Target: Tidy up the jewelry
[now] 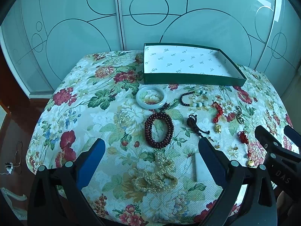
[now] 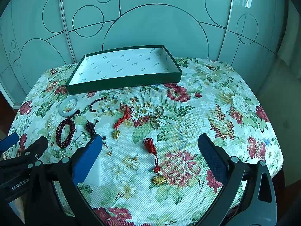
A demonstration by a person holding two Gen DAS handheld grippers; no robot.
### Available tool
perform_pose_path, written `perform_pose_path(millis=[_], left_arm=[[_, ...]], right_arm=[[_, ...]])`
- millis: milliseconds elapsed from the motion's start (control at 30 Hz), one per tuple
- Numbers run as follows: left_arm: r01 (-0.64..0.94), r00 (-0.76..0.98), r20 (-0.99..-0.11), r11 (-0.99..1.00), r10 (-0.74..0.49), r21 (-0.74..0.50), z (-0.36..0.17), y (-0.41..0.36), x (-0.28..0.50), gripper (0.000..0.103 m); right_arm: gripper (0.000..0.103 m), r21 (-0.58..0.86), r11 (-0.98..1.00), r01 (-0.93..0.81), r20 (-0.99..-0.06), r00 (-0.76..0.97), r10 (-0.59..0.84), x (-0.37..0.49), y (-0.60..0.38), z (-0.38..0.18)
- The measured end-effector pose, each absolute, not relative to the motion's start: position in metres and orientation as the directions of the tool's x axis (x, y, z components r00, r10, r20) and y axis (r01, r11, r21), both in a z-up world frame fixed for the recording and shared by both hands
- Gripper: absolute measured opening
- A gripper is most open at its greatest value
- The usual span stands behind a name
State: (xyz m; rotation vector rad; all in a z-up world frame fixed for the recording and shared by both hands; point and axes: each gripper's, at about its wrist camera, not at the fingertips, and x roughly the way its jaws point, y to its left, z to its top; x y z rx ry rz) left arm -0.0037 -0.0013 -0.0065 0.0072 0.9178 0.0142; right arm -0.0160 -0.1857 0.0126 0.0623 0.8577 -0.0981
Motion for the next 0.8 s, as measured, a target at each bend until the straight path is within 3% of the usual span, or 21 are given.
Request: perform_pose_path(millis=[800], left_arm=[[-0.013, 0.597, -0.802, 1.0, 0.018, 0.013, -0.0078, -0.0014, -0.0025, 0.099]], right_arm=[[0.101, 0.016, 0.994, 0.111, -0.759, 0.648, -0.06, -0.0164, -0.184, 0.0108]])
